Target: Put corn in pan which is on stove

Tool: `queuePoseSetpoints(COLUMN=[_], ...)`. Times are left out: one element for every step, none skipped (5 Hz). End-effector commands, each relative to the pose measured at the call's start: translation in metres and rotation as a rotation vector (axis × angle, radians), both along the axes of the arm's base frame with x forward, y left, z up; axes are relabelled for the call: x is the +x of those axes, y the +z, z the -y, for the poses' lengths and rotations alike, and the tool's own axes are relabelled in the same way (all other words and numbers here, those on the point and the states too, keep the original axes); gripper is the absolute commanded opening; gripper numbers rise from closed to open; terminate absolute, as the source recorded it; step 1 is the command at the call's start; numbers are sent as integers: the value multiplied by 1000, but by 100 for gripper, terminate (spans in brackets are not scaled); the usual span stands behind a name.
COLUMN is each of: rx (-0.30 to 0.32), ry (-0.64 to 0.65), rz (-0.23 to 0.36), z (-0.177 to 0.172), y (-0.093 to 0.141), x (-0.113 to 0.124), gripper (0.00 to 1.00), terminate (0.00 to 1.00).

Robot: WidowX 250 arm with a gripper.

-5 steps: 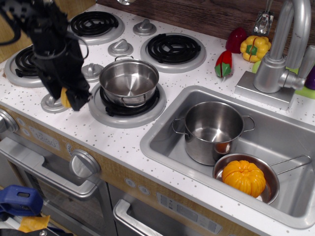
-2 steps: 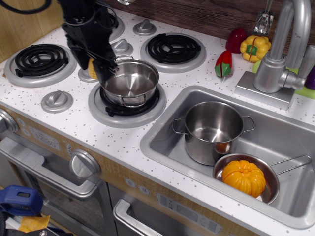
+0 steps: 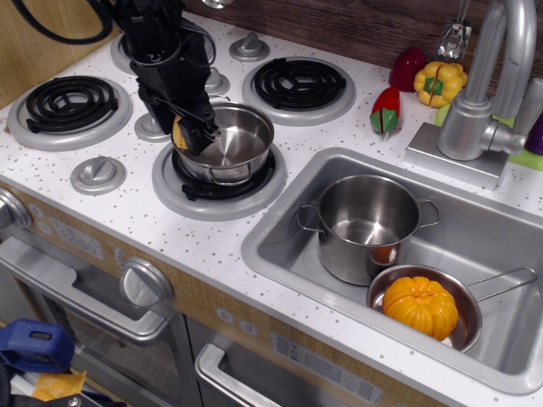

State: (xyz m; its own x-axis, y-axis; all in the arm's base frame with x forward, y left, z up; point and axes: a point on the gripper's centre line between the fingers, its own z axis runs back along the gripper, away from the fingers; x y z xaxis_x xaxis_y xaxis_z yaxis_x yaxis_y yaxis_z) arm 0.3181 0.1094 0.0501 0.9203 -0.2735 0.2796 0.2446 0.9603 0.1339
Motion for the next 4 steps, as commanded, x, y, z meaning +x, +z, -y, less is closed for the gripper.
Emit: queuePoseSetpoints(rx=[22,12,12,12], ry=[-27,-46,-46,-46], rz=[44,46,46,46], z=[8,10,10,10], y=[10,10,10,10], x=[13,17,17,17], gripper=[100,100,100,100], terminate=[0,0,0,100])
